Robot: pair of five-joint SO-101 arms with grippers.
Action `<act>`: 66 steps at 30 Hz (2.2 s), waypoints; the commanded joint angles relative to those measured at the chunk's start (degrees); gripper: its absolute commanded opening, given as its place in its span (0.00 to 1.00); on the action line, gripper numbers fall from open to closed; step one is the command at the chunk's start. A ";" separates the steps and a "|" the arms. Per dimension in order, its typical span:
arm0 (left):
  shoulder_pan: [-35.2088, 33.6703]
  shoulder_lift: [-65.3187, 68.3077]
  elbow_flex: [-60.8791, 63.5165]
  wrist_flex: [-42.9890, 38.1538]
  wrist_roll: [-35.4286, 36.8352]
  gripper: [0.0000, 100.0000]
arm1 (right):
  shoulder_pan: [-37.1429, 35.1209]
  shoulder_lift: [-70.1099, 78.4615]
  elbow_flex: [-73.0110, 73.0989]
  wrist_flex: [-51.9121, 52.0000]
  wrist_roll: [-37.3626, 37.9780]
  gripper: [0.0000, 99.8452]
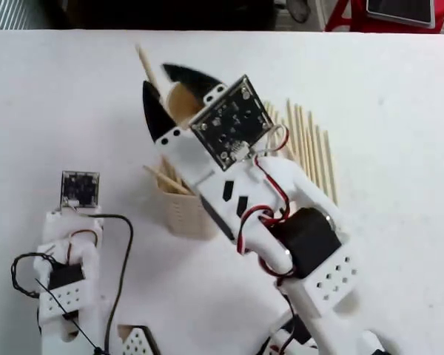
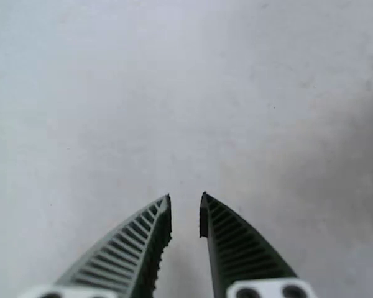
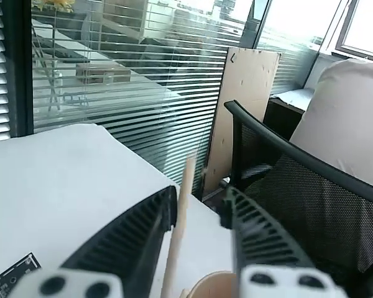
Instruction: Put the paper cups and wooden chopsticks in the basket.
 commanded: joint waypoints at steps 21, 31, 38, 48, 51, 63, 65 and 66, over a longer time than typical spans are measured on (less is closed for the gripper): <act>-0.48 -0.92 -0.09 0.09 -0.70 0.10 | 48.84 -2.86 -0.70 39.52 25.23 0.13; -0.48 -0.92 -0.09 0.09 -0.70 0.10 | 58.68 28.97 5.63 28.79 36.57 0.13; -0.48 -0.92 -0.09 0.09 -0.70 0.10 | 58.86 45.76 5.63 19.38 36.57 0.13; -0.48 -0.92 -0.09 0.09 -0.70 0.10 | 58.42 53.49 5.63 13.76 36.66 0.13; -0.48 -0.92 -0.09 0.09 -0.70 0.10 | 58.42 51.03 5.54 16.57 36.66 0.13; -0.48 -0.92 -0.09 0.09 -0.70 0.10 | 57.89 47.34 6.59 19.30 39.74 0.21; -0.48 -0.92 -0.09 0.09 -0.70 0.10 | 58.33 49.10 6.59 17.10 39.74 0.21; -0.48 -0.92 -0.09 0.09 -0.70 0.10 | 58.33 49.98 6.59 16.48 39.74 0.21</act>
